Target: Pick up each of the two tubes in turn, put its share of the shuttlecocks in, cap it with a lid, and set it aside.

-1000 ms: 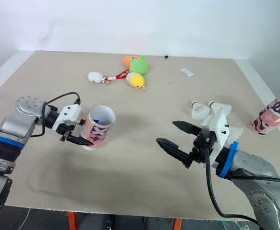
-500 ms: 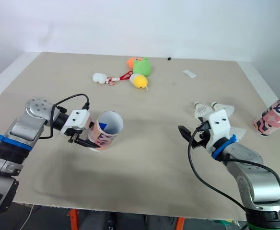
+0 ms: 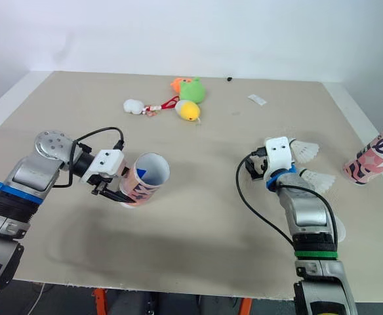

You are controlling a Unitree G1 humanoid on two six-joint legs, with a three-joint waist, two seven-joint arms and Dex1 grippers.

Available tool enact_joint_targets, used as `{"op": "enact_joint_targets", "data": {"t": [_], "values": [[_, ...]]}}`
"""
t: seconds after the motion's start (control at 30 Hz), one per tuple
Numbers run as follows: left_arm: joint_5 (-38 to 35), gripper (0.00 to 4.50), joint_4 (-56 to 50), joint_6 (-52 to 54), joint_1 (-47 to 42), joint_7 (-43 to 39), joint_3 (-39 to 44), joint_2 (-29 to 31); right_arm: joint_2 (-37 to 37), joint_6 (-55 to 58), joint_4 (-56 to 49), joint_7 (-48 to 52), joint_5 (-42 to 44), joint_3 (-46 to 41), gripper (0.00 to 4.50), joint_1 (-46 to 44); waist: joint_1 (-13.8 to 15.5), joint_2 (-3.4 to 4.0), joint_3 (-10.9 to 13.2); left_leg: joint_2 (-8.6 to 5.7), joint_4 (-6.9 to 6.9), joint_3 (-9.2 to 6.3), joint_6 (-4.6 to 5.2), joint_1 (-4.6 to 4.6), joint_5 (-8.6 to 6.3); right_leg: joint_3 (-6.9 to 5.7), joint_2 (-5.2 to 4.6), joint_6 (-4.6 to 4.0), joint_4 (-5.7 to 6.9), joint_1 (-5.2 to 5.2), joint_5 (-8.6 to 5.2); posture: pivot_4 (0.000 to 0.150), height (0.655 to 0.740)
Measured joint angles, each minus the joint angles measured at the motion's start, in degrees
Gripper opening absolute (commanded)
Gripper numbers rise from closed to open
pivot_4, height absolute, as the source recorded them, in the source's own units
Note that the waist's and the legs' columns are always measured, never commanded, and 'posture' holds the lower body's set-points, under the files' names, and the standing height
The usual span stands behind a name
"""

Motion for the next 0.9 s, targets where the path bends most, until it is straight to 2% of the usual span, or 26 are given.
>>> {"op": "enact_joint_targets", "data": {"t": [0.03,0.13,0.27,0.4,0.5,0.6,0.73,0.77,0.83,0.87,0.9], "values": [[0.0,2.48,-0.1,0.1,0.0,0.0,0.0,0.1,0.5,-1.0,2.2,-0.1,-0.5,0.0,4.5,-1.2,0.0,0.0,0.0,0.0,0.0,0.0,0.0,0.0,0.0,0.03,0.0,0.0,0.0,0.0,0.01,0.15,0.7323],[0.1,2.47,-0.3,0.7,0.0,0.1,0.0,0.1,1.3,-3.8,8.9,-1.1,-2.0,0.0,3.83,-5.2,-0.1,0.0,0.0,0.0,0.01,0.02,0.0,0.03,0.0,0.05,-0.01,0.0,0.0,0.0,0.05,0.15,0.7323],[0.0,2.47,-0.7,1.1,0.1,0.1,0.0,0.2,2.0,-8.4,18.1,-2.3,-3.6,-0.1,2.14,-10.0,-0.2,0.0,0.0,0.0,0.01,0.05,0.0,0.02,0.01,0.04,0.0,0.0,-0.01,0.0,0.05,0.15,0.7323],[0.0,2.47,-1.4,1.2,0.3,0.0,0.0,0.5,2.2,-11.7,22.5,-2.1,-4.4,-0.1,0.1,-11.9,-0.2,0.0,0.0,0.01,-0.03,0.04,0.01,0.01,0.0,0.07,0.0,0.0,-0.01,-0.03,0.04,0.15,0.7323],[0.0,2.47,-2.3,1.8,0.7,0.2,0.0,0.9,2.8,-13.0,22.3,-0.4,-4.2,-0.1,0.03,-11.9,-0.5,0.01,0.0,0.01,-0.05,0.01,0.02,0.0,-0.01,0.07,0.0,0.0,-0.01,-0.04,0.05,0.15,0.7323],[-0.2,2.47,-2.9,2.2,1.2,0.3,0.3,1.4,3.6,-13.8,15.7,4.5,-2.7,0.1,0.03,-9.4,-0.7,0.02,0.0,0.02,-0.07,-0.03,0.05,0.0,-0.03,0.06,0.01,0.0,0.0,-0.05,0.04,0.15,0.7323],[-0.5,2.47,-3.4,2.4,1.5,0.4,0.5,1.6,2.4,-14.8,0.0,14.8,0.6,3.2,0.03,-4.3,-0.7,0.11,0.1,0.02,-0.08,-0.13,0.07,-0.07,-0.04,0.02,-0.01,0.02,0.0,-0.1,0.03,0.15,0.7323],[-0.5,2.47,-3.5,2.5,1.5,0.5,0.5,1.5,0.6,-14.4,-6.9,20.3,3.3,4.4,0.03,-2.7,-0.7,0.16,0.1,0.01,-0.06,-0.14,0.07,-0.12,-0.04,0.01,-0.03,0.02,0.0,-0.11,0.03,0.15,0.7323],[-0.6,2.47,-3.5,2.5,1.6,0.5,0.5,1.6,-0.4,-14.3,-9.9,22.5,4.5,4.7,0.03,-2.2,-0.7,0.19,0.1,0.0,-0.06,-0.14,0.07,-0.12,-0.04,0.0,-0.05,0.03,0.0,-0.12,0.02,0.15,0.7323],[-0.6,2.47,-3.5,2.5,1.4,0.4,0.4,1.3,-7.9,-11.1,-21.6,33.2,10.9,4.9,0.03,-0.3,-0.4,0.24,0.1,-0.03,-0.02,-0.18,0.07,-0.21,-0.04,-0.06,-0.1,0.05,-0.02,-0.15,0.01,0.15,0.7323],[-0.7,2.47,-3.3,2.5,1.4,0.4,0.4,1.4,-9.8,-10.5,-24.2,35.5,12.3,4.8,0.03,0.0,-0.3,0.23,0.1,-0.02,-0.01,-0.18,0.09,-0.19,-0.05,-0.06,-0.08,0.05,-0.02,-0.14,0.01,0.15,0.7323]]}}
